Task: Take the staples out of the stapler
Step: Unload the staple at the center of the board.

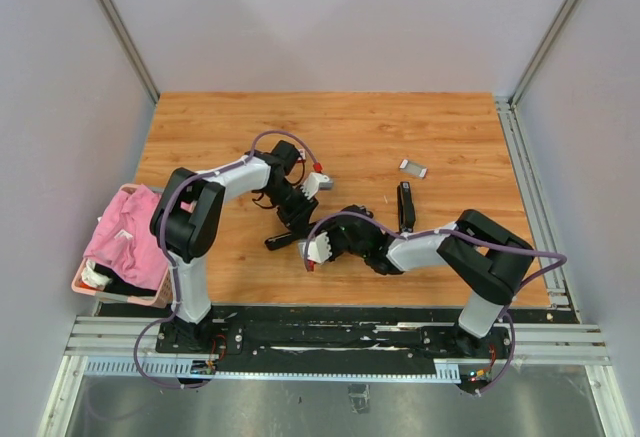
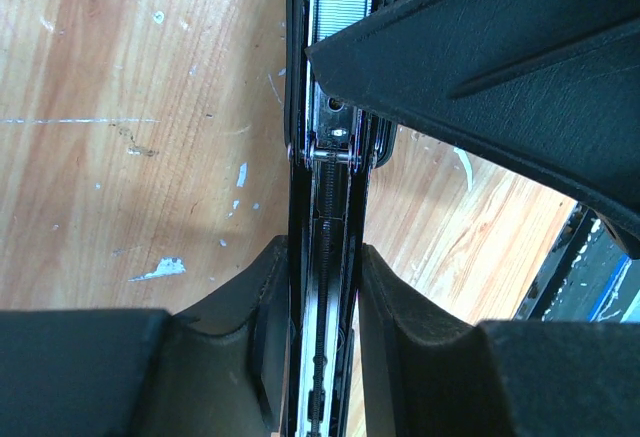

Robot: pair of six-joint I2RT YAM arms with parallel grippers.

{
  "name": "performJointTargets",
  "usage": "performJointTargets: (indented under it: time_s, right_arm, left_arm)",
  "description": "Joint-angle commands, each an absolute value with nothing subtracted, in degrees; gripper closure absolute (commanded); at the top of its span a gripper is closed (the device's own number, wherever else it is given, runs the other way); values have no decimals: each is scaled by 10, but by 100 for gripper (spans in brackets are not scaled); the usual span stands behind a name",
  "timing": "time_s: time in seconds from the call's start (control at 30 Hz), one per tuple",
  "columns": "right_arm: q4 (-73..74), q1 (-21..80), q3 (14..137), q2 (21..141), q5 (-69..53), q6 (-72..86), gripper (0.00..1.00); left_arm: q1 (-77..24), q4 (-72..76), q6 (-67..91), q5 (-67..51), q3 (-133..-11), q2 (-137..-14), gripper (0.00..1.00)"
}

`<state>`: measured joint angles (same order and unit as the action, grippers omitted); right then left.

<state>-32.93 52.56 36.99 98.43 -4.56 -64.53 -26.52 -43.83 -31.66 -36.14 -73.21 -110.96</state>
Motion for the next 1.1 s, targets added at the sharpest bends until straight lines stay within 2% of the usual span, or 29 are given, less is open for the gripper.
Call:
performJointTargets:
  time_s: [0.0,0.1,0.23,0.43,0.6,0.8,1.07]
  right_arm:
    - [-281,533,392,991,-46,-614,69]
    - [-280,533,395,990,-41,-608,70]
    - [-270,533,402,988,-40,-603,72]
    - [-226,533,417,968,-56,-601,74]
    - [-152,531,445,949,-88,-581,76]
    - [-61,524,487,942,-134,-550,76]
    - [69,509,569,956,-197,-495,76]
  left_arm:
    - [-259,-456,-314,-386,-747,-1114,95]
    - [-257,-459,-315,-385,-749,-1114,85]
    - [-252,-466,-316,-384,-754,-1110,58]
    - [-235,-476,-320,-382,-763,-1080,35]
    - [-219,-479,-319,-374,-766,-1047,28]
    - [-171,-478,-317,-384,-750,-983,24]
    - [-99,-424,-295,-350,-656,-874,20]
